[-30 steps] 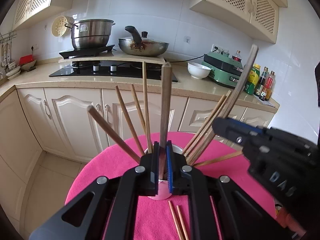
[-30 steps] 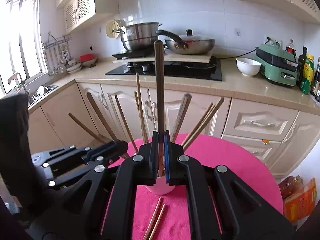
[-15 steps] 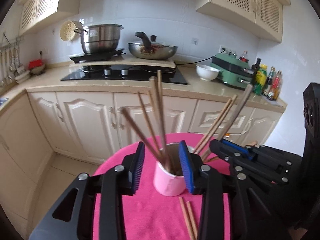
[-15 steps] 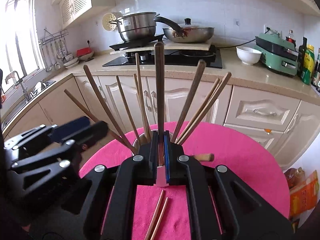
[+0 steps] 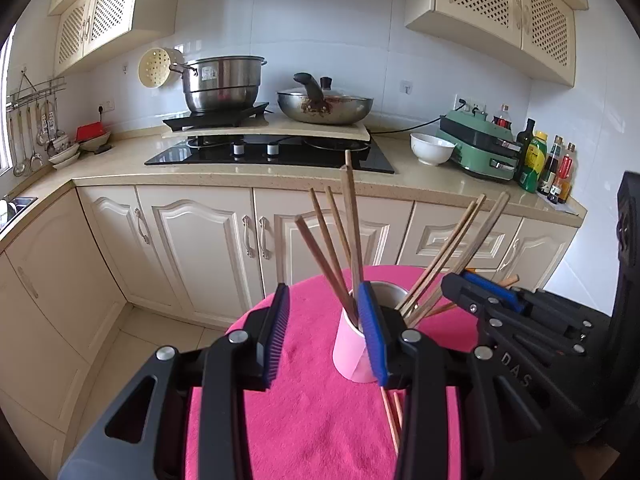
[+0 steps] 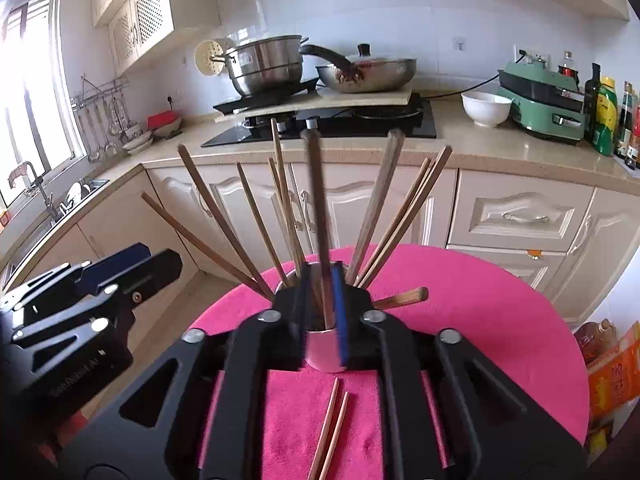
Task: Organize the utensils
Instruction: 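Drop both chopsticks into the pink cup and open both tools, then lower both tools to the last two chopsticks on the pink cloth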
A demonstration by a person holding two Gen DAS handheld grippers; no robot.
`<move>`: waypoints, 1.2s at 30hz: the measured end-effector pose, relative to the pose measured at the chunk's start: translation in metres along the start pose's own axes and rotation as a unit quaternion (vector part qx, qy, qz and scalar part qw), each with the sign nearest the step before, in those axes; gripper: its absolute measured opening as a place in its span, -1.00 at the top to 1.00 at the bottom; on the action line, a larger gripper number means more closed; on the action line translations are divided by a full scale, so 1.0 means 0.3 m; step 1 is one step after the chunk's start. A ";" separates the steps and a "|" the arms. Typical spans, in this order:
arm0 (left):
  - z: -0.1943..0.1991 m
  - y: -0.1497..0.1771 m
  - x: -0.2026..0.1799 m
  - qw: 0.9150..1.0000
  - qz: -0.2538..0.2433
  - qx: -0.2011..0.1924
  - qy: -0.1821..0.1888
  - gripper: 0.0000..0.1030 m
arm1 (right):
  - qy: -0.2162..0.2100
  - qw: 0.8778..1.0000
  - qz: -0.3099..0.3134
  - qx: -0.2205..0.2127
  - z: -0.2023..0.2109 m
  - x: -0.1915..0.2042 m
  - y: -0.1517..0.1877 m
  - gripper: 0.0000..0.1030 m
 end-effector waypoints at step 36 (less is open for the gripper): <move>-0.104 0.540 -0.239 0.967 -0.057 0.235 0.079 0.25 | 0.091 0.989 -0.095 0.063 0.272 -0.212 0.376 0.12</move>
Point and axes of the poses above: each gripper's, at about its wrist camera, not at the fingertips, and z roughly against the way its jaws point, x to its left, y to its underside, the point moved 9 cm from there along -z, roughly the way its jaws point, and after that the axes turned 7 degrees about -y, right-handed, at the moved point
